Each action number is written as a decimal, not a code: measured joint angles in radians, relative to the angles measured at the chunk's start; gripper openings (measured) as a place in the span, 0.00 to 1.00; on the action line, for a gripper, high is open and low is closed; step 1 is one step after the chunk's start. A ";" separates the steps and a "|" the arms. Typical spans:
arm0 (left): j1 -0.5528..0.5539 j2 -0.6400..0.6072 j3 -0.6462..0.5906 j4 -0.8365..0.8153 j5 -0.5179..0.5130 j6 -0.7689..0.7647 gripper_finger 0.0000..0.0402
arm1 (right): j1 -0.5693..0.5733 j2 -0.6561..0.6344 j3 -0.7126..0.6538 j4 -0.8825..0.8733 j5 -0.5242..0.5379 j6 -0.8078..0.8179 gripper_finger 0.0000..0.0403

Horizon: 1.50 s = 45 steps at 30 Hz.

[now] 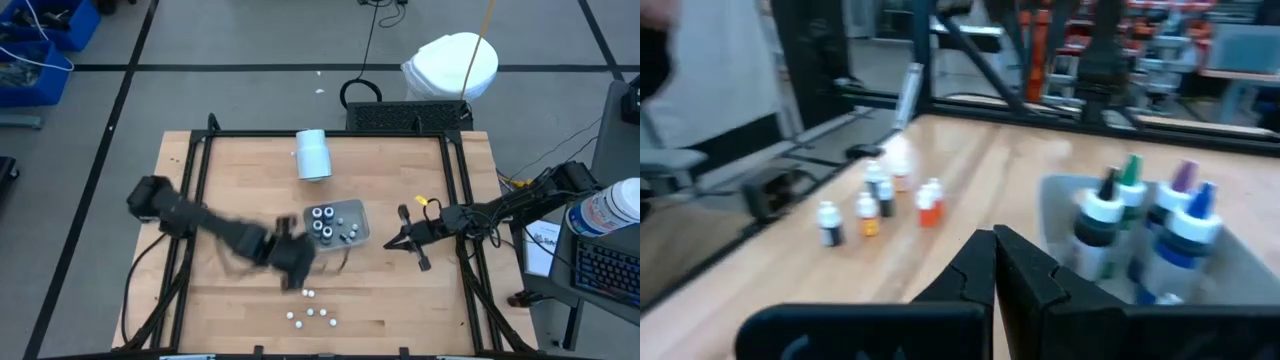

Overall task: Pick & Place food coloring
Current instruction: Put the purple food coloring bottle into the gray bin

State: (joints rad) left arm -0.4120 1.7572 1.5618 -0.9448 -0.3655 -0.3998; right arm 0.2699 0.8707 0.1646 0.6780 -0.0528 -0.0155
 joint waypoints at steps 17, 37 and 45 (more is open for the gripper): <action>-0.479 -0.026 -0.464 0.718 -0.421 -0.136 0.03 | 0.209 0.000 0.021 0.045 0.233 -0.037 0.00; -0.330 -0.101 -0.690 0.912 -0.284 0.093 0.02 | 0.476 0.822 0.766 -0.293 0.626 -0.043 0.00; -0.413 -0.103 -0.689 0.933 -0.383 0.182 0.04 | 0.488 1.024 0.891 -0.237 0.616 0.004 0.09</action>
State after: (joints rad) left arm -0.8246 1.6543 0.8730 -0.0122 -0.7483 -0.2177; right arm 0.7581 1.8943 1.0551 0.4409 0.5635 -0.0110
